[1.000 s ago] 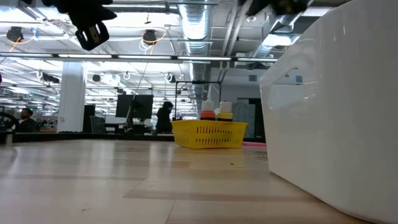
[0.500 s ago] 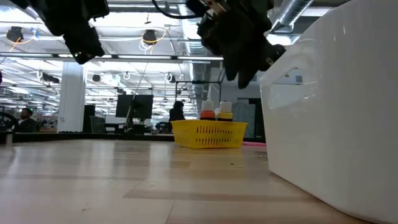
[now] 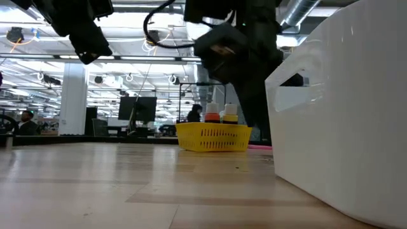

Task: Pick & Place Paint Supplies
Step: Put the blue scissors into the white bin

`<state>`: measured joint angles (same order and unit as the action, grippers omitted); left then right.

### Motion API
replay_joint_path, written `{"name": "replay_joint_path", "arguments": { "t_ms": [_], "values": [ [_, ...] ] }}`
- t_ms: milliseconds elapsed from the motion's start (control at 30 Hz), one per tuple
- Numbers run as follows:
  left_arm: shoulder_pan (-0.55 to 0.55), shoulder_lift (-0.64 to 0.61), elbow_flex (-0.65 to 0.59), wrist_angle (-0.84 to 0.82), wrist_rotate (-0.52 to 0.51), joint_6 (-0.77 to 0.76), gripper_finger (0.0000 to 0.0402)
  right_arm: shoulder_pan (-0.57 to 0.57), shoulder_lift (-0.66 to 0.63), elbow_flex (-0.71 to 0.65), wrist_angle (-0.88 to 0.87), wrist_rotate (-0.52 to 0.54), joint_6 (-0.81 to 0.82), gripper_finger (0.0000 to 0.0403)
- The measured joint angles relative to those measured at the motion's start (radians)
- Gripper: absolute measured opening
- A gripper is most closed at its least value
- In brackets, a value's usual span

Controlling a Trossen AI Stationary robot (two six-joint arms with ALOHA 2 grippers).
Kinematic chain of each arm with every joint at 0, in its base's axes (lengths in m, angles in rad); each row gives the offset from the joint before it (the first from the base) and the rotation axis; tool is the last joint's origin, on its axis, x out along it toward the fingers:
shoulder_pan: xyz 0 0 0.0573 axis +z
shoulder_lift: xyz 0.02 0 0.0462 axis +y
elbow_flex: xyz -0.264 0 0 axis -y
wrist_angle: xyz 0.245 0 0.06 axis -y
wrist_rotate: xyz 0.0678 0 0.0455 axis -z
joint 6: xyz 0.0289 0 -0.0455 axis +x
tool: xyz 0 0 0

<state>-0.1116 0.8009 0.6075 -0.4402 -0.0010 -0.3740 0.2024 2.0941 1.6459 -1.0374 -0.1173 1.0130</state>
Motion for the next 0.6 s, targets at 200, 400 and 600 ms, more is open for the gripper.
{"name": "replay_joint_path", "arguments": {
  "t_ms": [200, 400, 600],
  "values": [
    [0.0, 0.0, 0.0, -0.001, 0.0, -0.002, 0.0085, 0.008, 0.022, -0.001, -0.043, 0.038, -0.014, 0.0101],
    [0.0, 0.0, 0.0, -0.001, 0.0, -0.005, 0.0085, 0.007, 0.022, -0.001, -0.084, 0.114, -0.029, 0.0101],
    [0.0, 0.0, 0.0, -0.001, 0.0, -0.006, 0.0085, 0.008, 0.022, -0.001, -0.073, 0.115, -0.045, 0.0101]
  ]
}}
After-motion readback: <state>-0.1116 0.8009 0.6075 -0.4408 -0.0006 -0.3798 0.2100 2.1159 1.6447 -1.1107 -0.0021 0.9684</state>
